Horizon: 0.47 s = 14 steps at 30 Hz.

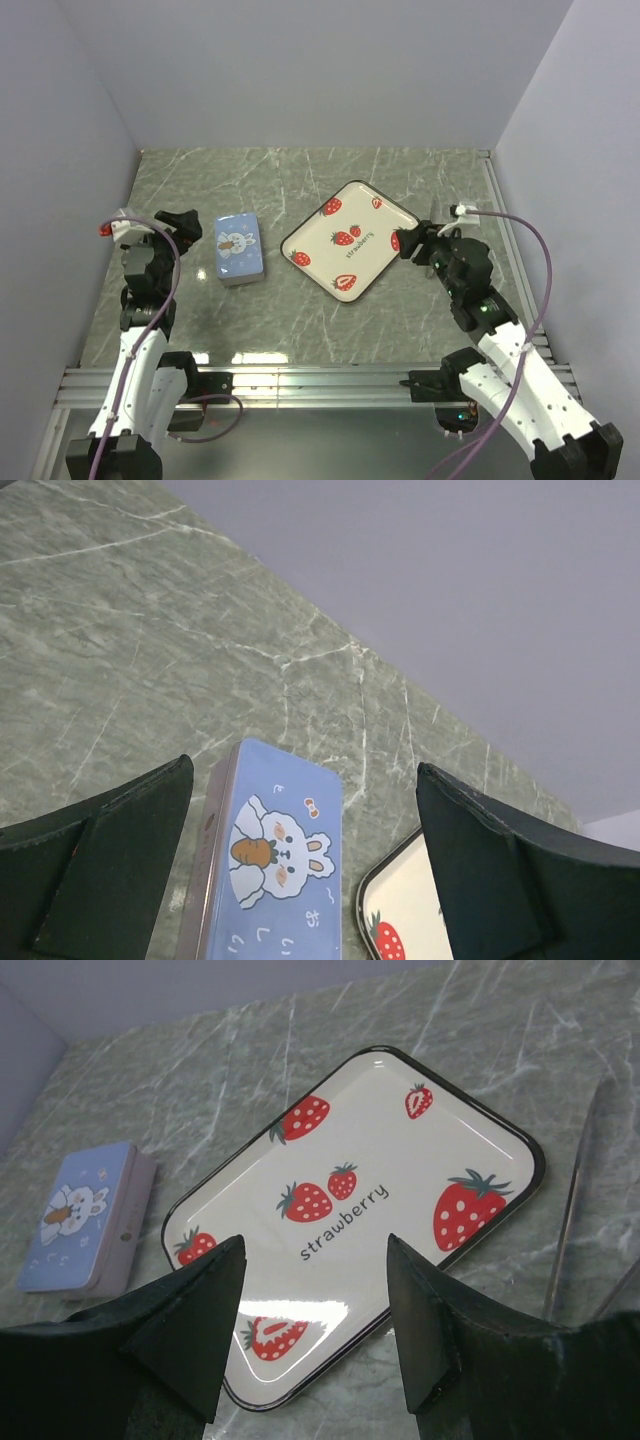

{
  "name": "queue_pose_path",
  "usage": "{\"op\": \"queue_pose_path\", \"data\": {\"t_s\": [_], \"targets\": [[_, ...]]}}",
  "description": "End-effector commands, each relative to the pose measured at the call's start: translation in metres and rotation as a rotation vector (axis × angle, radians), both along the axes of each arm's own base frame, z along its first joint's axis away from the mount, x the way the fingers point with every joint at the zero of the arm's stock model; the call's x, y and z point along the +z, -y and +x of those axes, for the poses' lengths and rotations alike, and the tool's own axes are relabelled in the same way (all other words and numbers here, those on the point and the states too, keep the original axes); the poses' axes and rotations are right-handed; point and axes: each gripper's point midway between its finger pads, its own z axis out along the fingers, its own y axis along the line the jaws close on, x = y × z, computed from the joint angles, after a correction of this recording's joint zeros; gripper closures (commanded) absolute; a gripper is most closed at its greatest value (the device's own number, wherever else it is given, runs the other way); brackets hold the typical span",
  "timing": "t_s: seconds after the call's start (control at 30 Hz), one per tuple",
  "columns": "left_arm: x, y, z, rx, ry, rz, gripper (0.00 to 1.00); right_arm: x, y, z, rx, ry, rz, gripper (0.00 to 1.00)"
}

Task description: Pack the chocolate

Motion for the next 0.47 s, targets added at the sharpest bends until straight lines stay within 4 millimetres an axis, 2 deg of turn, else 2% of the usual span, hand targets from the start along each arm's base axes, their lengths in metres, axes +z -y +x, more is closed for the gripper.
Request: {"op": "queue_pose_path", "data": {"t_s": [0.0,0.43], "targets": [[0.002,0.002,0.001,-0.018,0.001,0.009,0.01,0.004,0.014,-0.005,-0.063,0.021,0.011,0.34],[0.013,0.003,-0.01,-0.024,0.066,0.032,0.0,0.007,0.019,-0.008,-0.087,0.039,0.017,0.33]]}}
